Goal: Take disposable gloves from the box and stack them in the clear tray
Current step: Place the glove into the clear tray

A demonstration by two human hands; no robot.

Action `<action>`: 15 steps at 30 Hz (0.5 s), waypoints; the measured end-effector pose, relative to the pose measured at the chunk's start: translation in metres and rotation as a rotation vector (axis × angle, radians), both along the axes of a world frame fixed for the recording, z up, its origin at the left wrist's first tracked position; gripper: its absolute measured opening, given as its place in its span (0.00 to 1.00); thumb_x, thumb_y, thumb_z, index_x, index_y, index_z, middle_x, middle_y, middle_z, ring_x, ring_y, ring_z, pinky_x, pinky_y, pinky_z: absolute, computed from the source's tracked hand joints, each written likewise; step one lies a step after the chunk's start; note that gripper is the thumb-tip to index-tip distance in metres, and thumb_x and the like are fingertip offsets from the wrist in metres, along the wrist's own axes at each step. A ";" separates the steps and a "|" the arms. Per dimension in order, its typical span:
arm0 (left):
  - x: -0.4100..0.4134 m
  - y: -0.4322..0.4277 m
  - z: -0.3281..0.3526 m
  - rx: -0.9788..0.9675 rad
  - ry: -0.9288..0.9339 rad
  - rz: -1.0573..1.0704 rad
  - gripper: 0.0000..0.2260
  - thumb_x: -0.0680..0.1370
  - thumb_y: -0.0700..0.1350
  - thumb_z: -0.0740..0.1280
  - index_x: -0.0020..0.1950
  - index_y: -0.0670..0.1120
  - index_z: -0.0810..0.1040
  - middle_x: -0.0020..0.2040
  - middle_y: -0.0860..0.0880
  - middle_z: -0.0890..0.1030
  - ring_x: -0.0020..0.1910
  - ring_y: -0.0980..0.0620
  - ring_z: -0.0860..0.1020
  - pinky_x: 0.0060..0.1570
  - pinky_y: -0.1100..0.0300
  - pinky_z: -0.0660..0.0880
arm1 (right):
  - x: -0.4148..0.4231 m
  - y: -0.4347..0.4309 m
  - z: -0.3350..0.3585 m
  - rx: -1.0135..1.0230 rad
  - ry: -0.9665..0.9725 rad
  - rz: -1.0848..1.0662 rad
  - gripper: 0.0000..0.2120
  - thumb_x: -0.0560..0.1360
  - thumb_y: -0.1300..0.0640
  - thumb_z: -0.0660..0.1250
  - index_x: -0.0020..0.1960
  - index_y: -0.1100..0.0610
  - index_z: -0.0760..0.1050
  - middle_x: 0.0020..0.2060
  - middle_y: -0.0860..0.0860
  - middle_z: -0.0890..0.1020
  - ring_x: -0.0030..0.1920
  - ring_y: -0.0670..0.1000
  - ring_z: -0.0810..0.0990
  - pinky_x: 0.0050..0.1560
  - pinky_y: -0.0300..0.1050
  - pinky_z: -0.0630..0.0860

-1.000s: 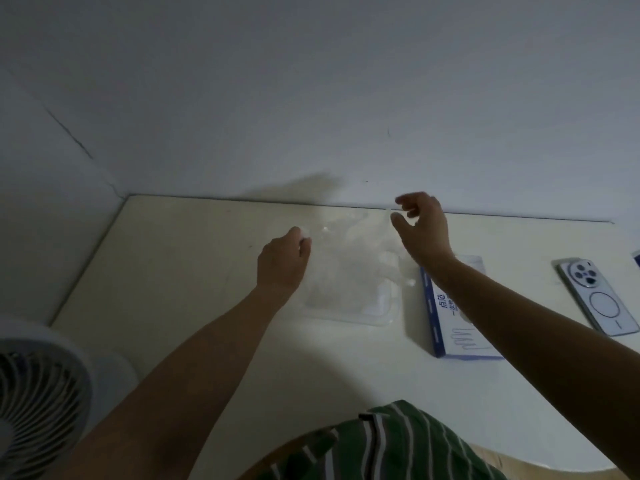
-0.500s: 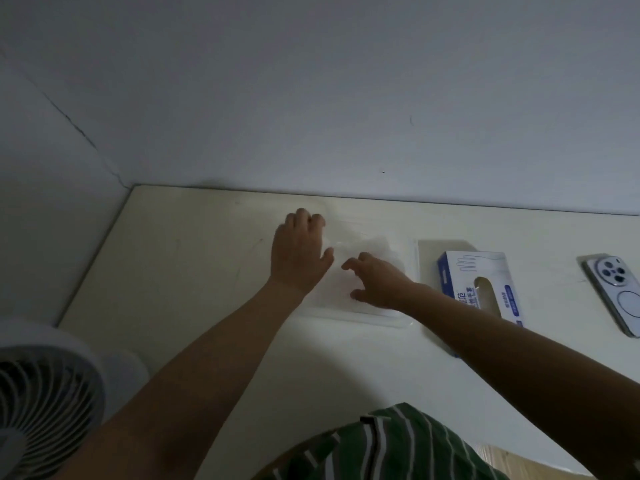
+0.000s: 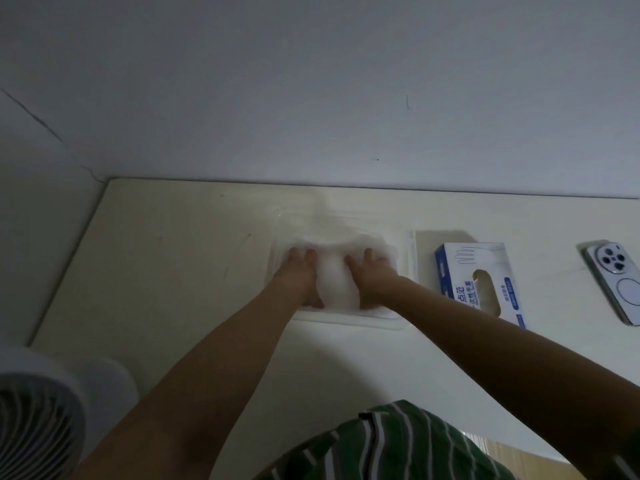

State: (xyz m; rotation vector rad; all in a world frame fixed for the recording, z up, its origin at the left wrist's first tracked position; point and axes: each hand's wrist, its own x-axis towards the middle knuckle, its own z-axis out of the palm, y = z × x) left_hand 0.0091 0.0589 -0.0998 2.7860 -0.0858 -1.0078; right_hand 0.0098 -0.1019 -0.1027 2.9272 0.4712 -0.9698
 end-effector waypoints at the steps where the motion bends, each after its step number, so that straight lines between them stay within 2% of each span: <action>1: 0.000 0.000 -0.004 -0.001 -0.005 -0.001 0.49 0.66 0.51 0.79 0.76 0.44 0.51 0.70 0.38 0.56 0.67 0.38 0.67 0.63 0.52 0.71 | -0.002 0.002 -0.003 0.013 0.006 -0.001 0.45 0.73 0.53 0.72 0.78 0.58 0.47 0.71 0.66 0.55 0.69 0.65 0.63 0.66 0.50 0.66; 3: -0.001 -0.001 -0.011 -0.007 -0.017 0.009 0.51 0.65 0.51 0.79 0.76 0.43 0.49 0.70 0.38 0.55 0.68 0.39 0.65 0.65 0.52 0.70 | -0.004 0.004 -0.009 0.063 0.004 -0.036 0.43 0.73 0.58 0.70 0.77 0.60 0.47 0.71 0.66 0.55 0.69 0.65 0.63 0.67 0.49 0.63; 5: 0.001 -0.001 -0.016 -0.001 -0.030 0.014 0.52 0.65 0.51 0.79 0.76 0.42 0.49 0.70 0.37 0.56 0.68 0.39 0.65 0.64 0.52 0.70 | -0.004 0.003 -0.013 0.106 -0.013 -0.080 0.41 0.73 0.61 0.68 0.77 0.61 0.47 0.71 0.65 0.55 0.66 0.65 0.68 0.65 0.49 0.65; 11: 0.002 -0.006 -0.014 0.072 0.003 -0.008 0.52 0.66 0.52 0.78 0.78 0.43 0.46 0.72 0.37 0.52 0.70 0.40 0.64 0.64 0.53 0.70 | -0.002 0.006 -0.009 0.110 -0.018 -0.077 0.39 0.74 0.62 0.67 0.77 0.62 0.47 0.70 0.65 0.57 0.61 0.65 0.73 0.61 0.50 0.69; 13: 0.001 -0.008 -0.005 0.079 0.019 0.005 0.47 0.67 0.50 0.78 0.77 0.44 0.53 0.72 0.38 0.56 0.68 0.40 0.68 0.63 0.51 0.72 | -0.002 0.003 -0.003 0.107 0.022 -0.053 0.40 0.74 0.60 0.68 0.77 0.62 0.47 0.70 0.66 0.57 0.63 0.64 0.72 0.61 0.50 0.69; 15: 0.003 -0.009 0.010 0.107 0.029 -0.008 0.35 0.69 0.50 0.76 0.71 0.45 0.64 0.69 0.40 0.66 0.64 0.41 0.73 0.59 0.52 0.73 | 0.002 -0.001 0.009 0.099 0.083 -0.011 0.41 0.74 0.57 0.70 0.77 0.62 0.48 0.71 0.66 0.57 0.67 0.63 0.68 0.64 0.49 0.69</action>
